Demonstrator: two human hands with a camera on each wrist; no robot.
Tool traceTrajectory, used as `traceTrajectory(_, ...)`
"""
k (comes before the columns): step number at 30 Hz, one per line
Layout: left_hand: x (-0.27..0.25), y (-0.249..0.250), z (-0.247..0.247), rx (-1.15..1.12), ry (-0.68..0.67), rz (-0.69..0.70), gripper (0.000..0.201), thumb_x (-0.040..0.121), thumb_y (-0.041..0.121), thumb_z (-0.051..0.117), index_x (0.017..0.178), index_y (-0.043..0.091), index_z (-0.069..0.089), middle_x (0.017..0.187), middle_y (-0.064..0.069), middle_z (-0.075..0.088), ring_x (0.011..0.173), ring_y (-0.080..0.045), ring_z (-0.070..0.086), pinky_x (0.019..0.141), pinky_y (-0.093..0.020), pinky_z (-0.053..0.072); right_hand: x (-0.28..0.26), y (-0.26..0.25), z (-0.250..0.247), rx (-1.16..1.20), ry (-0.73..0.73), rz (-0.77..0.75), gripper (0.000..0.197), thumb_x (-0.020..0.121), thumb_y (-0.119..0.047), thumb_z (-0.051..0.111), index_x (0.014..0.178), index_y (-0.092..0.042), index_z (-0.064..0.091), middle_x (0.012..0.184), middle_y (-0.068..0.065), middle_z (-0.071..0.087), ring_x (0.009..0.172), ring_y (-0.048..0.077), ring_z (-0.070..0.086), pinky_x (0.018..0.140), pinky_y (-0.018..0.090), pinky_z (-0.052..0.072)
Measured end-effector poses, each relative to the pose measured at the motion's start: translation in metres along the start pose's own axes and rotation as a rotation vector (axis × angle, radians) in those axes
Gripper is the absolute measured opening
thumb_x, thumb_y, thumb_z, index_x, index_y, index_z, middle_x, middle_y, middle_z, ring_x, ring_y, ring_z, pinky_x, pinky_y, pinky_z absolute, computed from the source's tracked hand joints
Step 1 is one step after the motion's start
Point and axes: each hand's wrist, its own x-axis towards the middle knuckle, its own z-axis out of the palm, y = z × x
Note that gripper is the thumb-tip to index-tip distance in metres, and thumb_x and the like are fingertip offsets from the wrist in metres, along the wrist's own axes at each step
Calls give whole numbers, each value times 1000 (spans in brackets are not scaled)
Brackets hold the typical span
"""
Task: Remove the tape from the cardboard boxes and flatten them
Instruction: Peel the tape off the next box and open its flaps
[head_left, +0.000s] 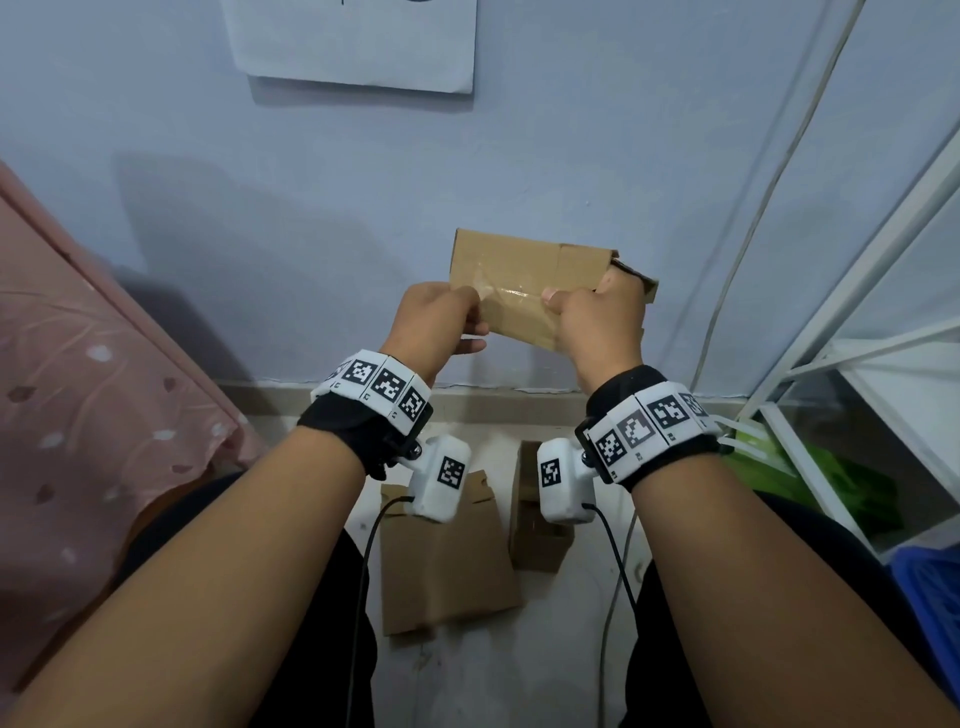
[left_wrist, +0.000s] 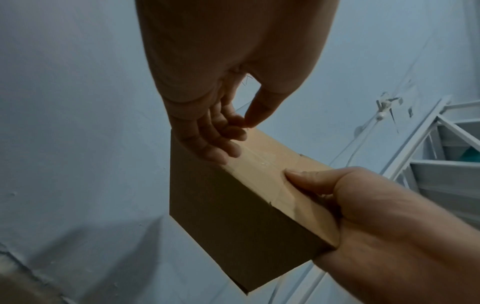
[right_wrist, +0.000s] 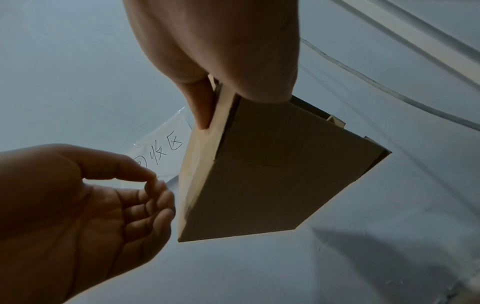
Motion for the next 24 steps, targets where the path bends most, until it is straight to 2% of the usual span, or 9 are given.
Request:
traceTrajectory(3, -1, 0, 0, 96, 71, 134, 28, 72, 23, 52, 70, -6, 54, 74, -8, 54, 71, -18, 53, 71, -37, 53, 4, 4, 1, -32, 43, 14, 25, 81, -3, 73, 72, -21, 58, 82, -5, 66, 78, 17, 65, 70, 22, 53)
traceTrajectory(5, -3, 3, 1, 59, 93, 203, 19, 79, 16, 51, 64, 5, 55, 83, 0, 62, 68, -8, 59, 75, -27, 52, 8, 7, 1, -35, 91, 40, 25, 76, -2, 73, 68, -20, 58, 80, -1, 68, 81, 25, 67, 79, 38, 59)
traceTrajectory(7, 0, 4, 1, -18, 100, 233, 25, 89, 4, 50, 68, 11, 60, 108, 5, 68, 69, 10, 63, 68, -10, 49, 11, 7, -1, 3, 122, 74, 37, 74, 0, 73, 60, -22, 47, 68, -4, 57, 73, 23, 60, 76, 40, 57)
traceTrajectory(8, 1, 4, 0, -51, 78, 238, 26, 90, 1, 49, 69, 10, 60, 114, 5, 69, 71, 12, 63, 66, -8, 48, 11, 7, -2, 15, 130, 85, 42, 73, 0, 73, 57, -22, 40, 64, -5, 51, 69, 22, 56, 72, 40, 55)
traceTrajectory(13, 10, 1, -8, -222, 10, 269, 28, 87, -5, 42, 64, 9, 49, 112, -8, 75, 97, -11, 69, 90, -33, 59, 17, 12, -5, 22, 170, 113, 52, 75, 3, 70, 61, -20, 26, 61, -4, 37, 65, 19, 41, 63, 32, 39)
traceTrajectory(17, 6, 4, -9, -498, -61, 231, 22, 86, 2, 36, 68, 10, 46, 108, -23, 74, 115, -30, 66, 94, -33, 54, 19, 12, -10, 42, 191, 150, 52, 76, 6, 67, 62, -20, 25, 62, -4, 38, 64, 19, 39, 62, 30, 38)
traceTrajectory(19, 6, 6, -11, -604, -22, 183, 21, 88, 3, 34, 70, 13, 42, 100, -25, 74, 112, -35, 67, 97, -36, 54, 19, 12, -11, 25, 191, 155, 46, 77, 6, 66, 63, -18, 30, 63, -4, 42, 64, 19, 42, 62, 29, 39)
traceTrajectory(22, 6, 9, -14, -706, 53, 122, 20, 89, 6, 33, 71, 13, 40, 76, -21, 72, 92, -40, 69, 96, -42, 54, 19, 12, -12, 13, 153, 157, 27, 73, 4, 65, 72, -14, 45, 71, 2, 52, 68, 18, 50, 65, 34, 49)
traceTrajectory(24, 10, 9, -17, -695, 98, 83, 19, 89, 9, 34, 72, 13, 40, 67, -17, 66, 78, -36, 66, 91, -43, 55, 19, 13, -12, 7, 121, 155, 37, 74, 4, 65, 66, -17, 36, 68, 2, 48, 70, 18, 49, 65, 34, 47)
